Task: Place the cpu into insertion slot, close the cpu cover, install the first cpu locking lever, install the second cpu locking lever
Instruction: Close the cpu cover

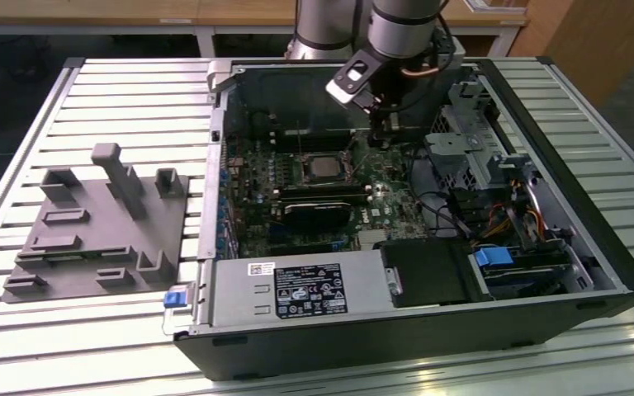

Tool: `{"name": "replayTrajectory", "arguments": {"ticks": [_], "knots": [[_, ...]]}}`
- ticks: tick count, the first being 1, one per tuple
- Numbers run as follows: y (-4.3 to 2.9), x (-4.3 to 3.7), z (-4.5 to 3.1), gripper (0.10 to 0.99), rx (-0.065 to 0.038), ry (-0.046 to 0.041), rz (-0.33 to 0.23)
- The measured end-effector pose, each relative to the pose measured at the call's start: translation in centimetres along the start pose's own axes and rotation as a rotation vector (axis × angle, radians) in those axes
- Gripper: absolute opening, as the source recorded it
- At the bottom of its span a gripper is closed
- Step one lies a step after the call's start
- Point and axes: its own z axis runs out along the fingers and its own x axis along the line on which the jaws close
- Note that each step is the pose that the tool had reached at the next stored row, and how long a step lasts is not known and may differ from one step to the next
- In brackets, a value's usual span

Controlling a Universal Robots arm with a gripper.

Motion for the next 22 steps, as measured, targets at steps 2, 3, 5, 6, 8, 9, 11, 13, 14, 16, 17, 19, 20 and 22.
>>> {"name": "replayTrajectory", "arguments": {"ticks": [2,3,5,6,8,9,11,13,14,16,17,19,20,22], "knots": [[-0.09,0.00,0.00,0.106,0.000,0.0001,0.000],[-0.14,0.00,0.00,0.106,0.000,0.0000,0.000],[-0.27,0.01,-0.01,0.106,0.000,0.0000,0.000],[-0.33,0.01,-0.01,0.106,0.000,0.0001,0.000],[-0.44,0.01,-0.02,0.106,0.000,-0.0001,0.000],[-0.50,0.01,-0.02,0.106,0.000,0.0000,0.000],[-0.61,0.01,-0.02,0.106,0.000,0.0000,0.000],[-0.73,0.01,-0.02,0.106,0.000,0.0000,0.000],[-0.79,0.02,-0.03,0.106,0.000,0.0000,0.000],[-0.95,0.02,-0.03,0.106,0.000,0.0001,0.000],[-1.08,0.02,-0.04,0.106,0.000,-0.0001,0.000],[-1.39,0.03,-0.04,0.106,0.000,0.0000,0.000],[-1.58,0.03,-0.04,0.106,0.000,0.0001,0.000],[-1.94,0.04,-0.05,0.106,0.000,0.0000,0.000]]}}
